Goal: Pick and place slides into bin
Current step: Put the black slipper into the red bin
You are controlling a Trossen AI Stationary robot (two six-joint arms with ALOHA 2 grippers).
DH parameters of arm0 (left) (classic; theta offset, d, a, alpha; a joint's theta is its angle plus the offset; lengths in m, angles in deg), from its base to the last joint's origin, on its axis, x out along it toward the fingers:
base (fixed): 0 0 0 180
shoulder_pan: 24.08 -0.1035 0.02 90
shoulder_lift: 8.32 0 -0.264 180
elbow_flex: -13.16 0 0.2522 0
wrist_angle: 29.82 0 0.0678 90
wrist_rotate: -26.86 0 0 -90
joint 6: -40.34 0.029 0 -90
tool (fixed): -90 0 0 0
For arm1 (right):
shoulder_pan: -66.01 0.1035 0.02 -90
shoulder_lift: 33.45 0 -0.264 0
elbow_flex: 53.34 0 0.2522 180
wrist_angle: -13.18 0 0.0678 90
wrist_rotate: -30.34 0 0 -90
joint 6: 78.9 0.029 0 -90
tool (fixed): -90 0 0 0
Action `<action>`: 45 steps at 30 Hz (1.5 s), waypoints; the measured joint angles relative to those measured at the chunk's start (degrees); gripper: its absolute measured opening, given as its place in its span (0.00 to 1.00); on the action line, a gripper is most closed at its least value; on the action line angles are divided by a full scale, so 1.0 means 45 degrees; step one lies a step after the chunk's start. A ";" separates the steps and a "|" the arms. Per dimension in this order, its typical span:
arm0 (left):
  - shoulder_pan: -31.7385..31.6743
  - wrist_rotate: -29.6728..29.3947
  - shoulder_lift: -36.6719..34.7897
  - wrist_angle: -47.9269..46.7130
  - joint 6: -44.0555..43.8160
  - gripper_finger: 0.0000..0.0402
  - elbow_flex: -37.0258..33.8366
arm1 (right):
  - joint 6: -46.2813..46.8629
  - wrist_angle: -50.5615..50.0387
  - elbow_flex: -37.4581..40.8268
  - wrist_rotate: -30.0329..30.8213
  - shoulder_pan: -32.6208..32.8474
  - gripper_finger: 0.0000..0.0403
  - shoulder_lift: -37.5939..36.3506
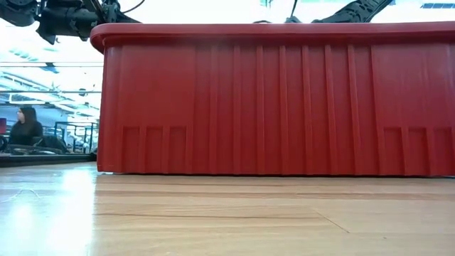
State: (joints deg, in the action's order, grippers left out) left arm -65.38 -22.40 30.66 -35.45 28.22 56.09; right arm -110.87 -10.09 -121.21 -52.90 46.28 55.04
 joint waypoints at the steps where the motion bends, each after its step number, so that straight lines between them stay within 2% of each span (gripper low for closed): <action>1: 0.0000 -0.0002 0.0000 -0.0009 0.0000 0.01 0.0000 | 0.0105 -0.0029 0.0000 -0.0003 -0.0003 0.00 0.0000; 7: 0.0000 -0.0004 0.0000 -0.0075 0.0005 0.01 0.0000 | 0.0253 0.0352 0.0005 -0.0503 -0.0019 0.06 0.0000; 17: 0.0000 0.0283 0.0000 -0.0182 0.0029 0.01 0.0000 | 0.0310 0.0588 0.0005 -0.0818 -0.0024 0.24 -0.0027; 24: 0.0000 0.0690 0.0000 -0.0193 0.0281 0.02 0.0000 | 0.0689 0.0156 0.0015 -0.0890 -0.0024 0.32 -0.0729; 34: 0.0001 0.0686 0.0000 -0.0238 0.0694 0.03 0.0000 | 0.1483 -0.1559 0.0015 -0.1569 -0.0023 0.36 -0.1151; 40: 0.0001 0.0657 0.0000 -0.0240 0.0664 0.00 0.0000 | 0.1590 -0.1644 0.0015 -0.1540 -0.0024 0.36 -0.1276; 45: 0.0000 0.0661 0.0000 -0.0240 0.0330 0.03 0.0000 | 0.1625 -0.1701 -0.0089 -0.1406 -0.0019 0.36 -0.2156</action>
State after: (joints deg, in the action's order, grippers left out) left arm -65.38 -19.42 30.66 -36.54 29.70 56.09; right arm -103.56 -17.74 -121.61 -59.22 46.20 45.33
